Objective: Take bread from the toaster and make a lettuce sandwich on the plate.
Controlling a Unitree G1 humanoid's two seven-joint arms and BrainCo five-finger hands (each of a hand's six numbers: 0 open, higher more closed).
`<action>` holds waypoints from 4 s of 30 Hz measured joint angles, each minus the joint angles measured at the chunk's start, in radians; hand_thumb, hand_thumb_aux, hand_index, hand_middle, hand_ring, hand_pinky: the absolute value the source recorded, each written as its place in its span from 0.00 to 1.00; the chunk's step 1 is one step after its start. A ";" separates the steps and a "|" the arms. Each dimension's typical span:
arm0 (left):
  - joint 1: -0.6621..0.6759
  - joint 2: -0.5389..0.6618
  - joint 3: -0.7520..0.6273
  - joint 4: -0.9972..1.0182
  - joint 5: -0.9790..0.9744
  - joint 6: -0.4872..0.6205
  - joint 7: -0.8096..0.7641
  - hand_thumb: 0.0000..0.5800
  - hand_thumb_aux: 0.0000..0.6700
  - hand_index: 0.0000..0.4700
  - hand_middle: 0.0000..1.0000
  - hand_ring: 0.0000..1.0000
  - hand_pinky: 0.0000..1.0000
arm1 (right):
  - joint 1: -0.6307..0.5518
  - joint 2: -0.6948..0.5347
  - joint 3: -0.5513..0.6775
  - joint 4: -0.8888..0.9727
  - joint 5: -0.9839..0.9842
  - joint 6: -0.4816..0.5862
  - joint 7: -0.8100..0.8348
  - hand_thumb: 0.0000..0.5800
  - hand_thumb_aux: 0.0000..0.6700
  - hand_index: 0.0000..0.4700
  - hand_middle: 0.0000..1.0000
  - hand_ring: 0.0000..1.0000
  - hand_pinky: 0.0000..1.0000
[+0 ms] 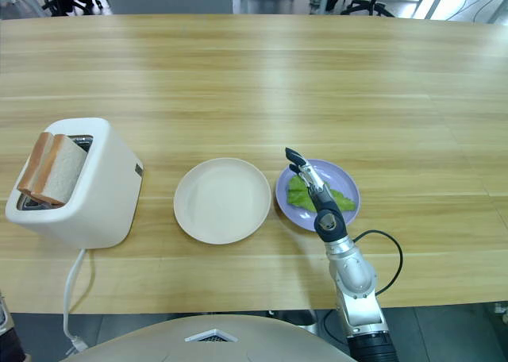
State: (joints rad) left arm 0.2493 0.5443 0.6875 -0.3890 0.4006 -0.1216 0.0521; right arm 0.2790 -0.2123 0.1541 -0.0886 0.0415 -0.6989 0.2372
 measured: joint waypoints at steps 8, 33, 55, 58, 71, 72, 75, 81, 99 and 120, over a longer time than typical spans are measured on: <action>0.025 0.053 -0.234 0.229 0.219 0.104 -0.033 0.00 0.00 0.00 0.00 0.00 0.00 | -0.001 0.011 0.000 0.003 -0.021 -0.008 -0.001 0.00 0.00 0.00 0.00 0.00 0.00; 0.048 0.019 -0.149 0.144 0.085 0.195 -0.031 0.00 0.00 0.00 0.00 0.00 0.00 | 0.002 0.009 -0.014 0.002 -0.028 -0.012 0.000 0.00 0.00 0.00 0.00 0.00 0.00; 0.066 0.038 -0.245 0.189 0.243 0.239 0.037 0.00 0.00 0.00 0.00 0.00 0.00 | 0.003 -0.001 -0.030 0.002 -0.027 -0.012 0.000 0.00 0.00 0.00 0.00 0.00 0.00; 0.066 0.043 -0.244 0.194 0.250 0.245 0.047 0.00 0.00 0.00 0.00 0.00 0.00 | 0.003 -0.002 -0.033 0.001 -0.027 -0.012 0.001 0.00 0.00 0.00 0.00 0.00 0.00; 0.086 0.038 -0.247 0.204 0.250 0.273 0.064 0.00 0.00 0.00 0.00 0.00 0.00 | 0.007 -0.011 -0.034 0.000 -0.026 -0.016 0.009 0.00 0.00 0.00 0.00 0.00 0.00; 0.087 0.039 -0.248 0.210 0.252 0.277 0.066 0.00 0.00 0.00 0.00 0.00 0.00 | 0.007 -0.011 -0.035 0.000 -0.026 -0.016 0.009 0.00 0.00 0.00 0.00 0.00 0.00; 0.087 0.042 -0.255 0.217 0.259 0.286 0.069 0.00 0.00 0.00 0.00 0.00 0.00 | 0.007 -0.012 -0.035 0.000 -0.026 -0.017 0.009 0.00 0.00 0.00 0.00 0.00 0.00; 0.085 0.064 -0.267 0.223 0.272 0.304 0.071 0.00 0.00 0.00 0.00 0.00 0.00 | 0.007 -0.010 -0.034 0.000 -0.027 -0.017 0.009 0.00 0.00 0.00 0.00 0.00 0.00; 0.055 0.070 -0.286 0.240 0.248 0.312 0.068 0.89 0.67 0.65 0.00 0.00 0.00 | 0.006 -0.007 -0.033 0.000 -0.028 -0.018 0.008 0.00 0.00 0.00 0.00 0.00 0.00; -0.062 0.035 -0.322 0.151 0.229 0.117 0.184 1.00 1.00 0.98 1.00 1.00 1.00 | 0.008 0.010 -0.028 0.000 -0.032 -0.021 0.008 0.00 0.00 0.00 0.00 0.00 0.00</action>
State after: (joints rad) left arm 0.1872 0.5794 0.3651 -0.2380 0.6295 -0.0048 0.2364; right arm 0.2874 -0.2027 0.1257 -0.0886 0.0098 -0.7197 0.2453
